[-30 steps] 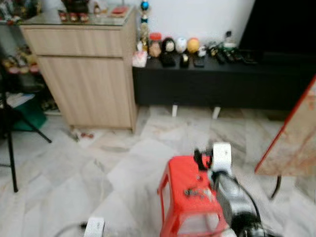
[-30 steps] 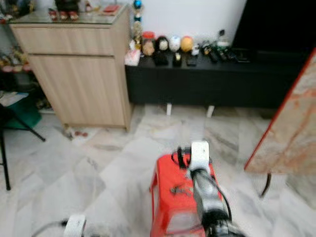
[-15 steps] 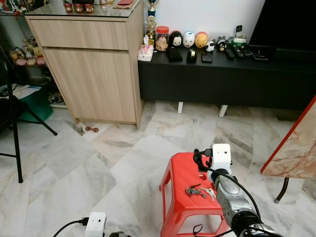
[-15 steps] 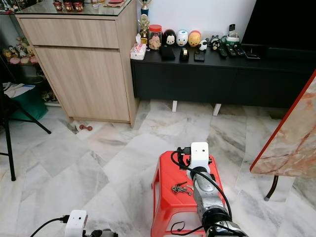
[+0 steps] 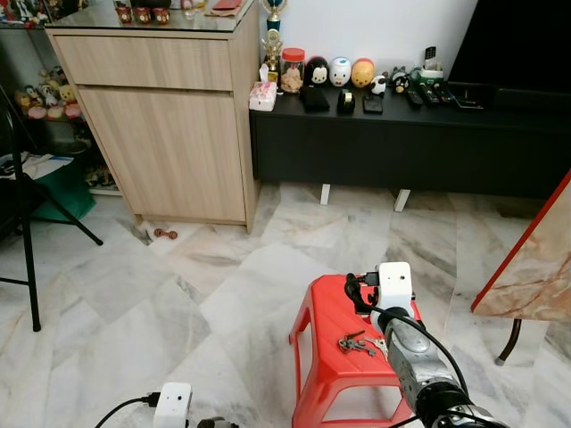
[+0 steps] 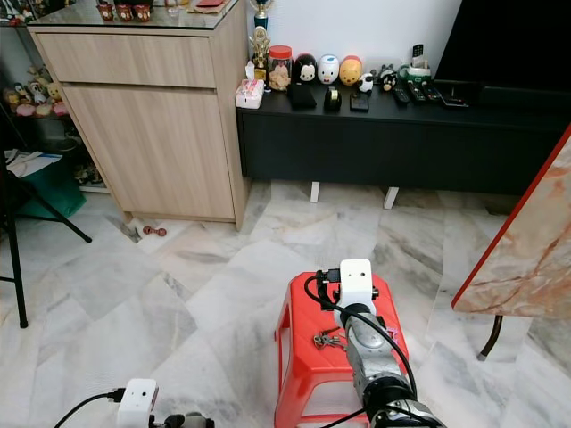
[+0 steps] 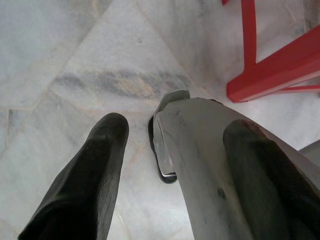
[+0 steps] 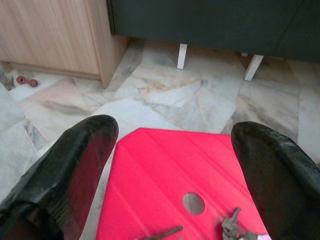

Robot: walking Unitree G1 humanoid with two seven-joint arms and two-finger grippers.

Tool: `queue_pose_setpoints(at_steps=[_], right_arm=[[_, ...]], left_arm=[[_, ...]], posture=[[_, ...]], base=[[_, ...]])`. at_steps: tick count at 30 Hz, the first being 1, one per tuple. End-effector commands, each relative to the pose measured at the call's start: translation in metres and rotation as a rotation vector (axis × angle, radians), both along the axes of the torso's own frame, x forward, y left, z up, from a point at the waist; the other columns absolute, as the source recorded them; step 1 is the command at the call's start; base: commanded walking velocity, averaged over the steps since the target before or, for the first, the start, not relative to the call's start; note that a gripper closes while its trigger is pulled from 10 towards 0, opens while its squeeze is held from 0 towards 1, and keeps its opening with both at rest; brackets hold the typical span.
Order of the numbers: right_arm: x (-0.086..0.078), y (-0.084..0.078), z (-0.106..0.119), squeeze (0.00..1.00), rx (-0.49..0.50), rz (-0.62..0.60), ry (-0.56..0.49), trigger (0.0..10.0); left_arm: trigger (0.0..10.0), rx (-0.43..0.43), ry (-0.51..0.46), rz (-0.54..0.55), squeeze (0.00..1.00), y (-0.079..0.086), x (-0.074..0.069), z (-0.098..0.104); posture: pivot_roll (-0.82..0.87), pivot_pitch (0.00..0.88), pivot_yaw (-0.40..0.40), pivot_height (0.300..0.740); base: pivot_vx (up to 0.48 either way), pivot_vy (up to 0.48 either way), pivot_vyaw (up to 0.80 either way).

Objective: Hang keys on a hook

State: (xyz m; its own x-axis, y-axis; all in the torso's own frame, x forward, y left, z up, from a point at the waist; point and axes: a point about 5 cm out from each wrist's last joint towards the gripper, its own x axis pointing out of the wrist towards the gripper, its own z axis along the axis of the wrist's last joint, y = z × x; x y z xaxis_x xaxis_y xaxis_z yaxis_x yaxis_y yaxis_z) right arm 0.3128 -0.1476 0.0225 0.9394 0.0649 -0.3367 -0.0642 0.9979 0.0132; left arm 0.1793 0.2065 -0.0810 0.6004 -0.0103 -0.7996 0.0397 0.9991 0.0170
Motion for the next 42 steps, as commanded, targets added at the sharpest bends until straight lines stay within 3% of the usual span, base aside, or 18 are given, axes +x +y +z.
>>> queue_pose_setpoints(at_steps=[1,42], right_arm=[[-0.0018,-0.0006,-0.0020,0.00,0.014,-0.001,0.003,10.0],[-0.0041,0.0049,-0.0046,0.00,0.023,0.035,0.015,10.0]], left_arm=[[10.0,0.011,0.099,0.003,0.00,0.0026,-0.0227,-0.0107],[10.0,0.012,0.114,-0.002,0.00,0.0086,-0.0287,-0.0117]], posture=[[0.05,0.021,-0.051,0.632],[0.05,0.019,-0.051,0.632]], base=[[0.000,0.000,0.00],[0.000,0.000,0.01]])
